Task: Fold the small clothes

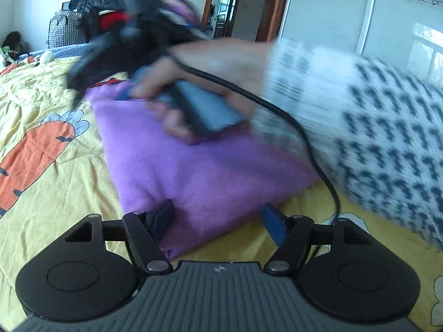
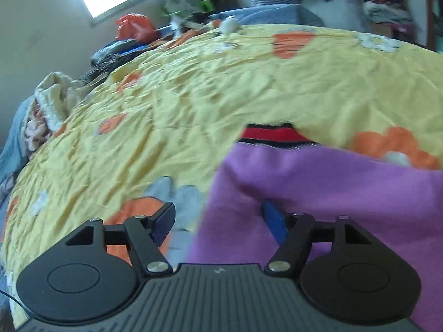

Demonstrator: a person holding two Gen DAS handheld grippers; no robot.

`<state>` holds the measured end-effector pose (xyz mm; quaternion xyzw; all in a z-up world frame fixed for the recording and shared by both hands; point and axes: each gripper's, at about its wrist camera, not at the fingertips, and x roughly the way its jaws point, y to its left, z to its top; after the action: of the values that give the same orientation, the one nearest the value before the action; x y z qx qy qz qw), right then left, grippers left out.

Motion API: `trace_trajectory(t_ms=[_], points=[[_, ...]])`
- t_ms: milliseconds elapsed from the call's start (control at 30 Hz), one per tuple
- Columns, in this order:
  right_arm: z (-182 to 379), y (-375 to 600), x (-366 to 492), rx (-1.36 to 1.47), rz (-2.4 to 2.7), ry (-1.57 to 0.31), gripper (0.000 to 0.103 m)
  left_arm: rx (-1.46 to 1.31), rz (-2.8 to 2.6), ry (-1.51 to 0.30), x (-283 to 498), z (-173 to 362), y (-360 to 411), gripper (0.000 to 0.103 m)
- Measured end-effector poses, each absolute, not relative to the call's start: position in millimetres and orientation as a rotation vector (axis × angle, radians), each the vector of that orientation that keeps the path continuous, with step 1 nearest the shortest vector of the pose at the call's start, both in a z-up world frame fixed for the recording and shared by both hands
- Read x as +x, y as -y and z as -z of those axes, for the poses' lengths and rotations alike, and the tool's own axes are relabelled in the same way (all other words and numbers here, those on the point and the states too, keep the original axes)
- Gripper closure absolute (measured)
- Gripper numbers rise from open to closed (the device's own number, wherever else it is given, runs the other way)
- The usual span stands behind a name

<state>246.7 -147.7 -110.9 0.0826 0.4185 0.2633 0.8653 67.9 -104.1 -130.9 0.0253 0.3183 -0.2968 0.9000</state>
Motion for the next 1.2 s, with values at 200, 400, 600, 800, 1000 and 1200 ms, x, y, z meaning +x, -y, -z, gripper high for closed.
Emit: trace_trajectory(t_ms=[200, 400, 600, 800, 1000, 1200], points=[[93.5, 126.0, 237.9, 0.052, -0.559, -0.842, 0.032, 0.021, 0.63, -0.661, 63.0, 125.9, 97.7, 0.028], [66.0, 225.8, 174.1, 0.163, -0.57, -0.793, 0.034, -0.009, 0.641, -0.577, 66.6, 110.4, 85.9, 0.029], [105.1, 241.1, 155.8, -0.069, -0.38, -0.763, 0.027, 0.095, 0.621, -0.653, 63.1, 131.2, 106.1, 0.027], [73.5, 295.9, 142.9, 0.127, -0.295, -0.673, 0.023, 0.037, 0.652, -0.646, 62.0, 99.8, 89.3, 0.024], [100.3, 333.1, 102.8, 0.078, -0.223, -0.785, 0.021, -0.057, 0.57, -0.637, 130.2, 77.7, 95.2, 0.017], [102.9, 389.1, 91.6, 0.245, -0.18, -0.73, 0.009, -0.035, 0.41, -0.767, 183.3, 99.3, 77.4, 0.014]])
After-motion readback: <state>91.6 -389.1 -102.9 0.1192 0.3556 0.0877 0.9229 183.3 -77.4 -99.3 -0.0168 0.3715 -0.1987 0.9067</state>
